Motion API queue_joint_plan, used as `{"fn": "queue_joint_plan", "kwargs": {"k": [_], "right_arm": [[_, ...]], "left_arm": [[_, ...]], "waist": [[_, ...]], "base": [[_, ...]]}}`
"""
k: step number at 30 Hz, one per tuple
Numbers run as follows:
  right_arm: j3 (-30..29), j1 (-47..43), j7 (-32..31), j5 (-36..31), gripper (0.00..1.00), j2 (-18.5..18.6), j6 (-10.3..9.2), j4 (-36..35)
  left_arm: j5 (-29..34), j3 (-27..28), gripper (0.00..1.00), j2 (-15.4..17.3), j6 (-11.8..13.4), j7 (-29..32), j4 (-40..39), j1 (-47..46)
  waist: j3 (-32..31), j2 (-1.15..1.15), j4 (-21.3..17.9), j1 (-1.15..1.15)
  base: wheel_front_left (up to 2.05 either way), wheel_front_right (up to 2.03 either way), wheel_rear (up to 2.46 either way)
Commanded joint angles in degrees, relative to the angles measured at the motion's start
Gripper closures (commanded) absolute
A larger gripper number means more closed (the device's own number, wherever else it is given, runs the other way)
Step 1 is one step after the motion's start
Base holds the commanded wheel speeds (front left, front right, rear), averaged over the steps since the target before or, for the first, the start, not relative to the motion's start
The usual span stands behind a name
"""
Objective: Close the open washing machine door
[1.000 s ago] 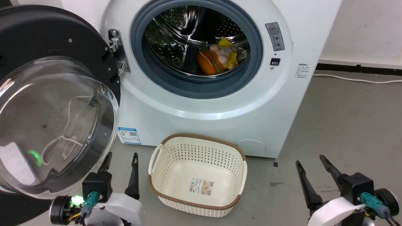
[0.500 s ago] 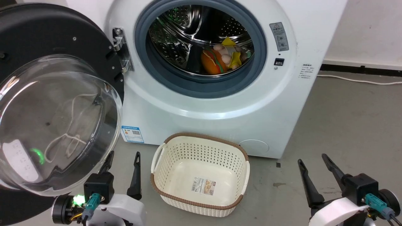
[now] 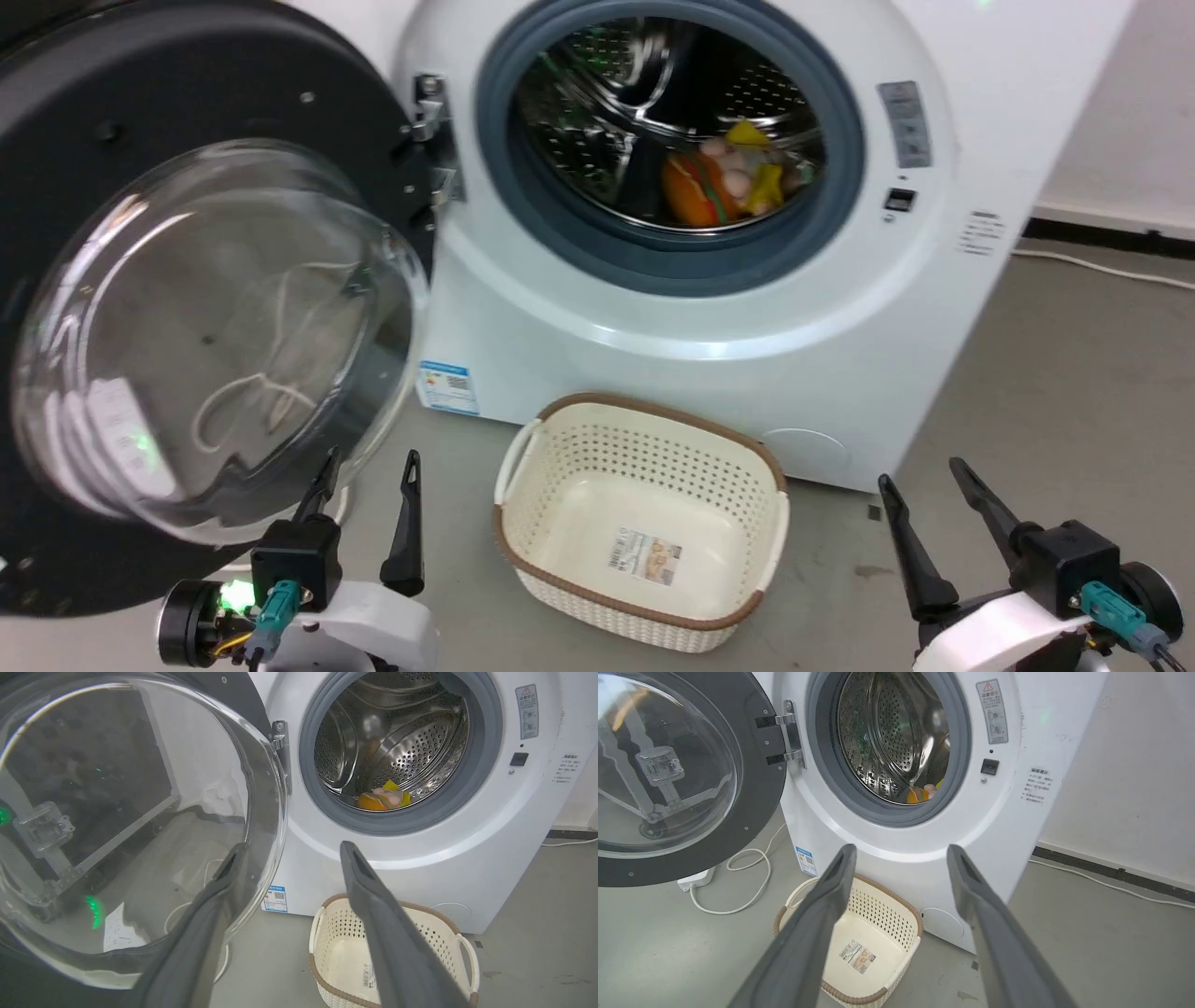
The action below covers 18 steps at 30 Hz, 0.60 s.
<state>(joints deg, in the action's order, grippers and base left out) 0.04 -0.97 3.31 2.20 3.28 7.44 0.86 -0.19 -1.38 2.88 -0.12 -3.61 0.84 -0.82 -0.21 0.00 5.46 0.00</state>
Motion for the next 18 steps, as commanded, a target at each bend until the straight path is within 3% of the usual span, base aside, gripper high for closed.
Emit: {"fn": "queue_joint_plan", "kwargs": {"k": [1,18], "right_arm": [[0.2,-0.7,0.6,-0.1,0.00,0.3,0.01,0.2],[4.1,1.3,1.8,0.4,0.00,1.6,0.02,2.0]], "left_arm": [[-0.5,-0.2,0.00,0.1,0.1,-0.6,0.2,0.5],[-1.1,0.3,0.00,0.1,1.5,-2.7,-1.8,2.6]], "waist": [[-0.2,0.00,1.3,0.00],[0.5,0.00,7.4,0.00]], "base": [[0.00,0.00,0.00],[0.00,0.00,0.00]]}}
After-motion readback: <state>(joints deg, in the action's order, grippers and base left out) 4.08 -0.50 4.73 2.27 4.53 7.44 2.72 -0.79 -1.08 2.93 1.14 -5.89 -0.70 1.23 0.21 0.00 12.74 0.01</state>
